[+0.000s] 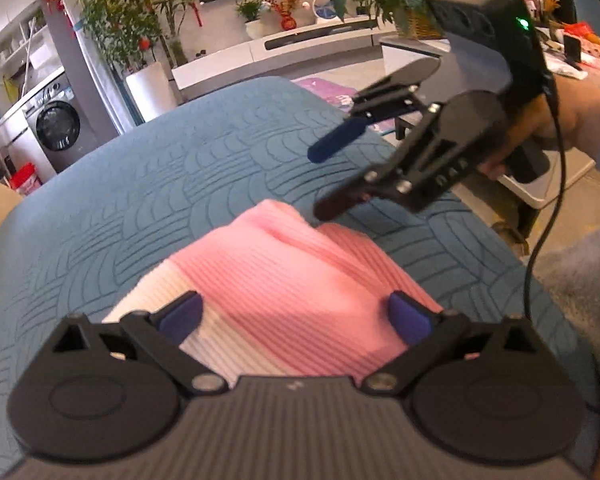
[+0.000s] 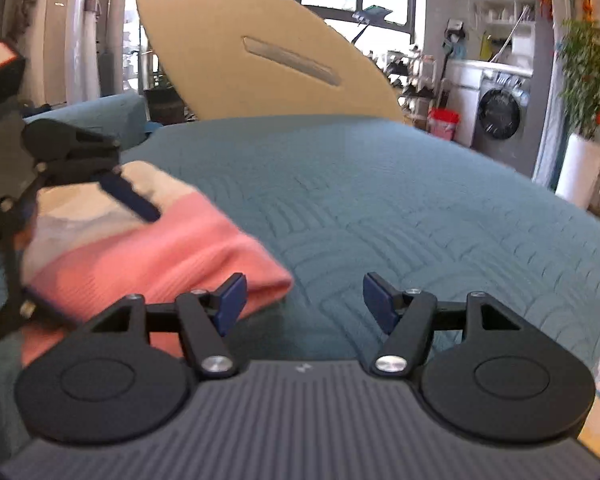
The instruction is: Fold clothes
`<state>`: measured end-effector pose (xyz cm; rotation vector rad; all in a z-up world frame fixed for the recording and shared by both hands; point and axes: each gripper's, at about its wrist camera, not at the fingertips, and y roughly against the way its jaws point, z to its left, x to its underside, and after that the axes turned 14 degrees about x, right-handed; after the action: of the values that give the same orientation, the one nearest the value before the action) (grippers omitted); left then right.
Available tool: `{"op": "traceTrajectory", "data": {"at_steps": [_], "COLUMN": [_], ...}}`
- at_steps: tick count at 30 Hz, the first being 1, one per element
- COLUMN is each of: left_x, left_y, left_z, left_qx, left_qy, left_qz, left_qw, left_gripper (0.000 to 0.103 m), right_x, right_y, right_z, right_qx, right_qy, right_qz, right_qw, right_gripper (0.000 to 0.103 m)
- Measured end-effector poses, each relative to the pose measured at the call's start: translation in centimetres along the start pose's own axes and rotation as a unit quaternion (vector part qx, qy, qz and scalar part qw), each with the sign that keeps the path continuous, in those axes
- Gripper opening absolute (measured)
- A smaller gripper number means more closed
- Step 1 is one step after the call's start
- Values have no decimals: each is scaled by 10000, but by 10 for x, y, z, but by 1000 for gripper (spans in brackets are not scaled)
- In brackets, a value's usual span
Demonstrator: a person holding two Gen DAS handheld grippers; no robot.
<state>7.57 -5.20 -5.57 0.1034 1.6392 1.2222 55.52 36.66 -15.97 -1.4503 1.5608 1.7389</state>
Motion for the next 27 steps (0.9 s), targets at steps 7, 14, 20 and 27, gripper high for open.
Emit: {"op": "traceTrajectory", "data": {"at_steps": [7, 14, 20, 27], "left_x": [-8, -14, -18, -22], "left_y": [3, 1, 1, 4], "left_z": [-1, 4, 4, 18], "left_qx": [-37, -8, -42, 19], "left_qy": [-97, 62, 88, 298], "left_qz": [46, 61, 80, 120], "left_qw": [9999, 10000, 9999, 9995], "left_gripper": [102, 102, 102, 103], "right_x": [-9, -13, -30, -12], "right_y": [-9, -10, -15, -26], "right_z": [29, 27, 29, 4], "right_qx": [75, -101, -292, 245], "right_qy": [401, -71, -213, -930], "right_qz": [-446, -691, -466, 398], "right_qw": [9982, 9975, 9983, 9946], "right_gripper": [67, 56, 9, 12]}}
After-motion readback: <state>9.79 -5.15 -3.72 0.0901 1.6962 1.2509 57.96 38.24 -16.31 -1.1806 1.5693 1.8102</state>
